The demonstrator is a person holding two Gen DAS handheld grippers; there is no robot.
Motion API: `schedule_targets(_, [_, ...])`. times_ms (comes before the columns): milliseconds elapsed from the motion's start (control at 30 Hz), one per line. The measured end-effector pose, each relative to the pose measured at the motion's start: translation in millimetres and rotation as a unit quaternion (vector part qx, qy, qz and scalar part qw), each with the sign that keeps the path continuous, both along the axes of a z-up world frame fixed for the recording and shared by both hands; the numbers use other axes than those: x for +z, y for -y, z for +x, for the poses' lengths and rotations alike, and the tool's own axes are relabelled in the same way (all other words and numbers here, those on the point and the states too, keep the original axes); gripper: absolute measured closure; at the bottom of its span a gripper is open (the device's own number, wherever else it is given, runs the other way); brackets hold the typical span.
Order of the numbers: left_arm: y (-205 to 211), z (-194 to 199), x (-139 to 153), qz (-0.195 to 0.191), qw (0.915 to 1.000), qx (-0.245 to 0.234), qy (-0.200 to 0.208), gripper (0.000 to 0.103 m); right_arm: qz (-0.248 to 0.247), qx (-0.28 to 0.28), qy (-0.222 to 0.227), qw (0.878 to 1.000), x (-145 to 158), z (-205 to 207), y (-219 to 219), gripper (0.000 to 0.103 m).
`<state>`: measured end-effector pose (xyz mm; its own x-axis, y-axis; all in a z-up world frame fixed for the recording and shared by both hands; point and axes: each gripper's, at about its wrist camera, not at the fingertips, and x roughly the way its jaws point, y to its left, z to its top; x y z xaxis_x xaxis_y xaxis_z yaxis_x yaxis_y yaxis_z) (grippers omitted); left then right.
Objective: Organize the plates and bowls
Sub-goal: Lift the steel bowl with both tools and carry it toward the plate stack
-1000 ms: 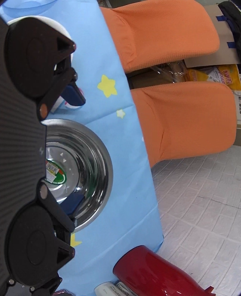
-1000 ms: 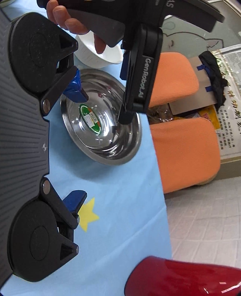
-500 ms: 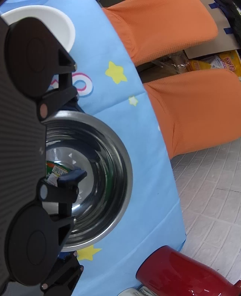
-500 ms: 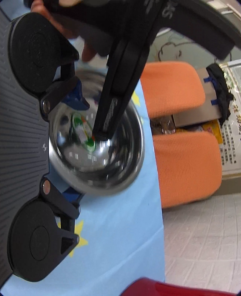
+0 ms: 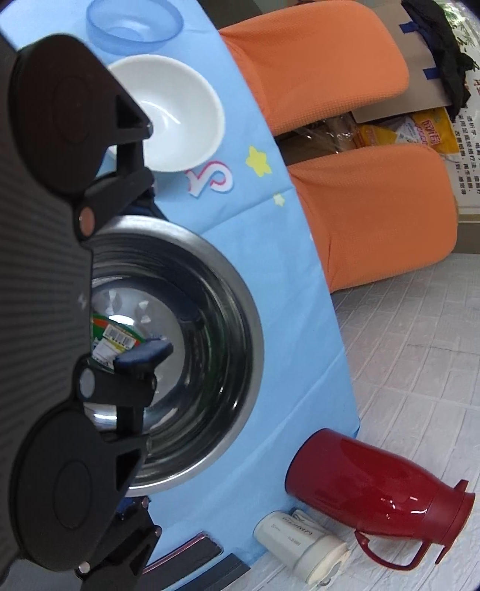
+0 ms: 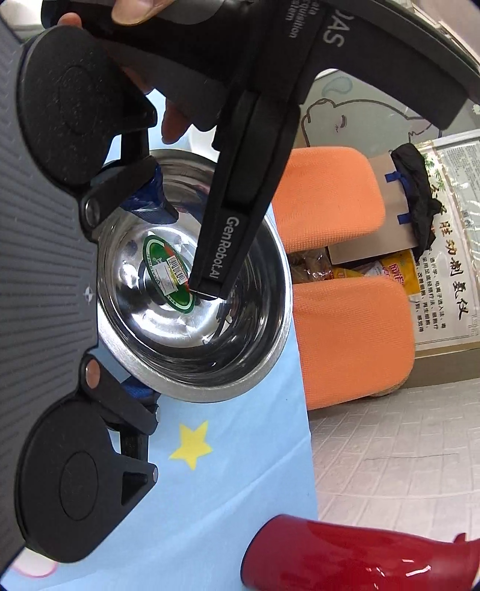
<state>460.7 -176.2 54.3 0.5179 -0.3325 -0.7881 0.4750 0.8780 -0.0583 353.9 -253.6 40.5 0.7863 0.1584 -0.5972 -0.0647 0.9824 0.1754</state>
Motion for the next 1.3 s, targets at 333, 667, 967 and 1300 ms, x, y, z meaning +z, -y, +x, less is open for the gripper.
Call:
schedule_targets(333, [-56, -95, -8, -0.001, 0.9997, 0.023, -0.013, 0.052, 0.02, 0.018, -0.007, 1.0, -5, -71, -44, 0.033])
schedule_targets(667, [-93, -148, -35, -0.019, 0.9985, 0.031, -0.042, 0.052, 0.027, 0.022, -0.028, 0.999, -29, -119, -73, 0.033])
schedule_targets(967, [-91, -159, -55, -0.023, 0.9977, 0.032, -0.054, 0.051, 0.048, 0.012, -0.048, 0.998, -49, -135, -68, 0.032])
schedule_targets(1300, [-110, -158, -45, -0.041, 0.9963, 0.073, -0.018, 0.031, 0.096, -0.021, -0.032, 0.995, -46, -154, -46, 0.033])
